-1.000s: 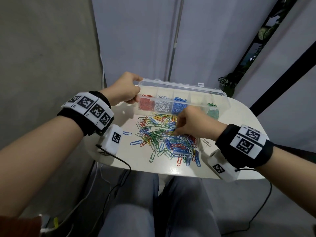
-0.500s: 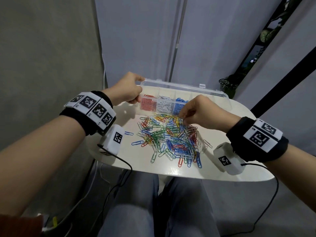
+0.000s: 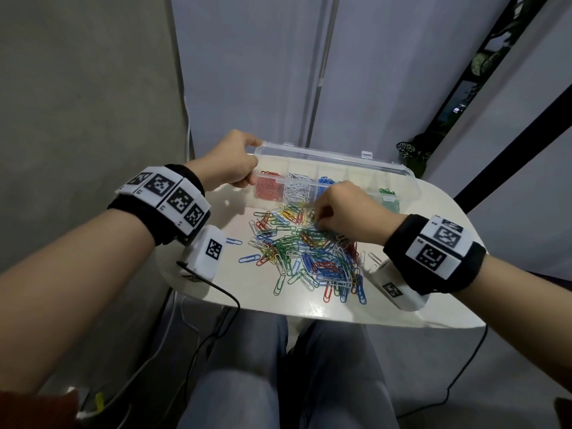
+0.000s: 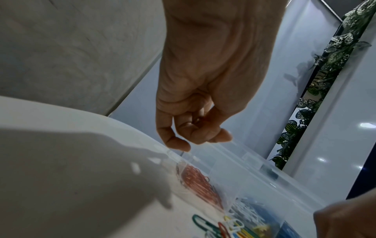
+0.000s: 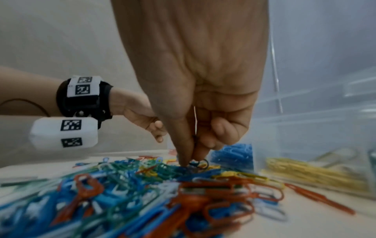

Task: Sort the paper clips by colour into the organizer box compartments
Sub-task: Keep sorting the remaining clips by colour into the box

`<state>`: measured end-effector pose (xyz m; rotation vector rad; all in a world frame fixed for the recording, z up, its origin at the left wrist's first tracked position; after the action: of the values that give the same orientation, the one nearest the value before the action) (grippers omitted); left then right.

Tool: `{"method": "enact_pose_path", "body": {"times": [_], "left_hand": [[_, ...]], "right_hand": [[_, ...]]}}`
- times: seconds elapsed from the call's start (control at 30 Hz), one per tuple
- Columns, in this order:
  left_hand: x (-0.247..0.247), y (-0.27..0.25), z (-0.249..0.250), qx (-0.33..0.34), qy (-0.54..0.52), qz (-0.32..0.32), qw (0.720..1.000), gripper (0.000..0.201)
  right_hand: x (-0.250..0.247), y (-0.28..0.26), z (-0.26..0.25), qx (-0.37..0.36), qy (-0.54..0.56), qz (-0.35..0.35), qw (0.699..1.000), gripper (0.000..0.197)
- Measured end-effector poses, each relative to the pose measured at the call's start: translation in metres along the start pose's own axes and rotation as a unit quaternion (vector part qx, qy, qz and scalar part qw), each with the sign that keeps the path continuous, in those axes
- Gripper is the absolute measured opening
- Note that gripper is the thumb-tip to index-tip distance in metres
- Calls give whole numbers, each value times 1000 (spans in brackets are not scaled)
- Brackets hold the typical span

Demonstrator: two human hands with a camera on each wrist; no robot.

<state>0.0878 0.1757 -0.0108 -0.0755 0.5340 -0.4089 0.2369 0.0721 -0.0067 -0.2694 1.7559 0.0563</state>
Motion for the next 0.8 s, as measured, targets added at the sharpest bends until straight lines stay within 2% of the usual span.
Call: {"method": "enact_pose_path", "body": {"times": [0.17, 0.27, 0.47, 0.57, 0.8], "left_hand": [[-1, 1, 0, 0, -1, 1, 1000, 50], [-1, 1, -1, 0, -2, 3, 1000, 50], [-1, 0, -1, 0, 0, 4, 1000, 50], [0, 1, 0, 1, -1, 2, 1000, 51], [0, 2, -1, -1, 2, 5, 1000, 51]], "right_hand": [[-21, -13, 18, 3, 66, 30, 997, 7], [-26, -18, 27, 10, 91, 14, 996, 13], [-6, -15, 20, 7, 24, -32, 999, 31], [3, -12, 16, 4, -5, -50, 999, 22], [1, -15, 21, 23, 17, -37, 999, 7]]}}
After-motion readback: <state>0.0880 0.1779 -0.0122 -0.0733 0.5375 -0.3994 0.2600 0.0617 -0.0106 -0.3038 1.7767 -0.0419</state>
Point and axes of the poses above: each hand's wrist, its own y-axis towards the middle knuckle, its own x-axis out of the palm, z = x × y, the point moved 8 cm from there along y, towards the middle knuckle, and after that the axes turned 2 degrees about -z, right-handed, at the moved point
